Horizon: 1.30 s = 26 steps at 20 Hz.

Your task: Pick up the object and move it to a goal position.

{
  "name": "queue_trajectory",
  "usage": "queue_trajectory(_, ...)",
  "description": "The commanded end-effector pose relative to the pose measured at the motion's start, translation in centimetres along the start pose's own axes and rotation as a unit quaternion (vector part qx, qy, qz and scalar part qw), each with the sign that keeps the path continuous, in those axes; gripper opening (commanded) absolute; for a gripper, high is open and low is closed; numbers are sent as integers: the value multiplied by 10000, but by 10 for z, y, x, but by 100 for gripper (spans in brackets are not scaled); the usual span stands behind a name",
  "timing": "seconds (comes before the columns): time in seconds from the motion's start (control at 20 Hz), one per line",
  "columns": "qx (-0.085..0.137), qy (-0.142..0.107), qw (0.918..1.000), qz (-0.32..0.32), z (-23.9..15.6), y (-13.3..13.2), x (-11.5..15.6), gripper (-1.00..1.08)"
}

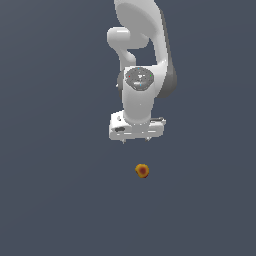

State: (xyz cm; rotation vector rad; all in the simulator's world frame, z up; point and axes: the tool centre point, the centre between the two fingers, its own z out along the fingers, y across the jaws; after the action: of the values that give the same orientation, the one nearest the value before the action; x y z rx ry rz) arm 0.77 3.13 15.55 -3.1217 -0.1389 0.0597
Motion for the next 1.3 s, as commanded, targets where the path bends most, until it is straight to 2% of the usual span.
queue_trajectory(0.0, -16, 12, 9997, -247, 5, -2, 9, 100)
queue_trajectory(0.3, -64, 59, 9943, -1061, 24, -10, 37, 100)
queue_trajectory(0.7, -113, 121, 9779, -2082, 51, -19, 70, 100)
queue_trajectory(1.0, -130, 148, 9681, -2497, 64, -23, 83, 100)
queue_trajectory(1.25, -136, 157, 9646, -2630, 68, -24, 87, 100)
